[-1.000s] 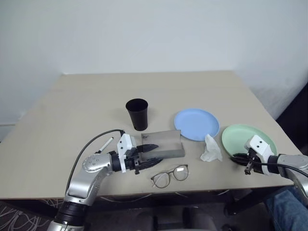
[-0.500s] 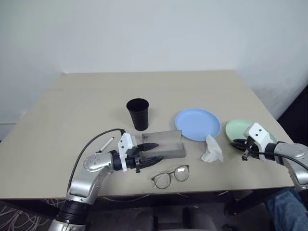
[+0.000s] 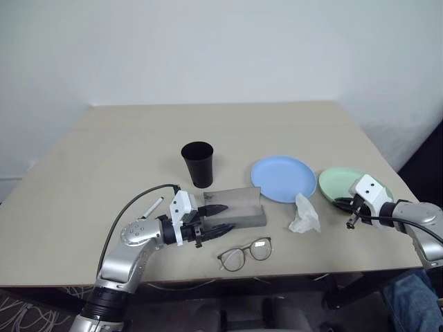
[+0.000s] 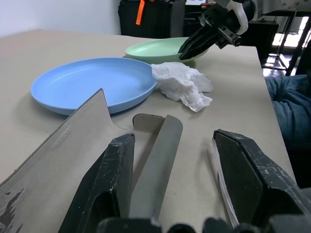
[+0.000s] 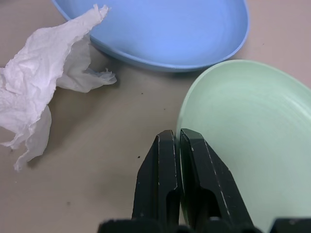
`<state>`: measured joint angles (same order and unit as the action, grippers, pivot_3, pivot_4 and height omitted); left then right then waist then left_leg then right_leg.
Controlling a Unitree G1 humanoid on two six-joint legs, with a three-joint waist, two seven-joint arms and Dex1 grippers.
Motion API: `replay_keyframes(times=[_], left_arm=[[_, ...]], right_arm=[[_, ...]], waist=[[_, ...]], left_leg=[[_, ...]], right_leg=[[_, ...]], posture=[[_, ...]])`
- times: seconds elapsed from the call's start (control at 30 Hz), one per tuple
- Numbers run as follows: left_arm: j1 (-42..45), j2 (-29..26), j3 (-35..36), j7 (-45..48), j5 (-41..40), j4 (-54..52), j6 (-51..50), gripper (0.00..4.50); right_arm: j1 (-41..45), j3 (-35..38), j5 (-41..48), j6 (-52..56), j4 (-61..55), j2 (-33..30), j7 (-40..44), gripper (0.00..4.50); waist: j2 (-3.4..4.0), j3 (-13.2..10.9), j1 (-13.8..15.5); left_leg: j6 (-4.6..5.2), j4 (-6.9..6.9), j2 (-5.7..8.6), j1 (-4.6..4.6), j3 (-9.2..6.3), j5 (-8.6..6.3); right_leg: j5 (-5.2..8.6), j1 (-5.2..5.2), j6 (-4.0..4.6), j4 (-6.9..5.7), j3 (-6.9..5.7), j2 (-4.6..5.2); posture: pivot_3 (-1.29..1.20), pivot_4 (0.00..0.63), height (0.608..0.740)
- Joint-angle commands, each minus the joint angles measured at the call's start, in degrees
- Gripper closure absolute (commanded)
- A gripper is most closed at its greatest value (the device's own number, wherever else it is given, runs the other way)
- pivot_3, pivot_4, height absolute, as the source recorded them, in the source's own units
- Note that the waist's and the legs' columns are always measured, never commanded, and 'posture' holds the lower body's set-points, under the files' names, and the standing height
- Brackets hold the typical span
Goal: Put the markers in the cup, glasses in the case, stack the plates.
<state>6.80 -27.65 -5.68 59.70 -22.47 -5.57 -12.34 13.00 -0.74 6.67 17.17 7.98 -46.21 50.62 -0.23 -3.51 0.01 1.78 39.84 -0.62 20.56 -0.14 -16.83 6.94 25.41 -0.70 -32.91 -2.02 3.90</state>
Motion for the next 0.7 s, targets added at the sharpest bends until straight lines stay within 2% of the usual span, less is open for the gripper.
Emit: replay_keyframes(times=[0.03, 0.2, 0.5, 0.7], left_arm=[[0.59, 0.19, 0.13, -0.20, 0.01, -0.68, 1.07, 1.77], [0.71, 0.22, 0.10, -0.05, 0.13, -0.32, 1.27, 1.77], [1.27, 0.49, -0.03, 0.06, 0.28, 0.21, 1.48, 1.77], [2.66, 0.86, 0.56, -0.58, 0.81, 2.02, 2.58, 1.77]], right_arm=[[1.85, 0.95, -0.47, -1.31, -0.31, 0.13, -0.75, 4.35], [2.15, 1.05, -1.11, -2.38, 0.62, 0.42, -2.06, 4.35], [7.51, 1.65, -3.32, -7.22, 5.85, 1.28, -6.75, 4.35], [10.98, 0.61, -1.65, -12.33, 4.87, 2.39, -3.21, 4.35]], waist=[[0.00, 0.00, -0.01], [0.00, 0.00, 0.00], [0.00, 0.00, -0.03], [0.01, 0.01, -0.07]], left_leg=[[0.00, 0.00, 0.00, 0.00, 0.00, 0.00], [0.00, 0.00, 0.01, 0.01, 0.00, 0.00], [0.03, 0.00, 0.02, -0.03, 0.17, 0.01], [0.06, 0.00, 0.01, -0.05, 0.16, 0.00]], right_leg=[[0.00, 0.00, 0.00, 0.00, 0.00, 0.00], [0.00, 0.00, 0.00, -0.01, 0.10, -0.05], [0.00, 0.02, 0.00, -0.01, 0.48, -0.22], [-0.01, 0.02, 0.00, -0.01, 1.38, -0.93]], posture=[[0.00, 0.000, 0.740], [0.00, 0.000, 0.740], [0.00, 0.000, 0.740], [0.00, 0.000, 0.740]])
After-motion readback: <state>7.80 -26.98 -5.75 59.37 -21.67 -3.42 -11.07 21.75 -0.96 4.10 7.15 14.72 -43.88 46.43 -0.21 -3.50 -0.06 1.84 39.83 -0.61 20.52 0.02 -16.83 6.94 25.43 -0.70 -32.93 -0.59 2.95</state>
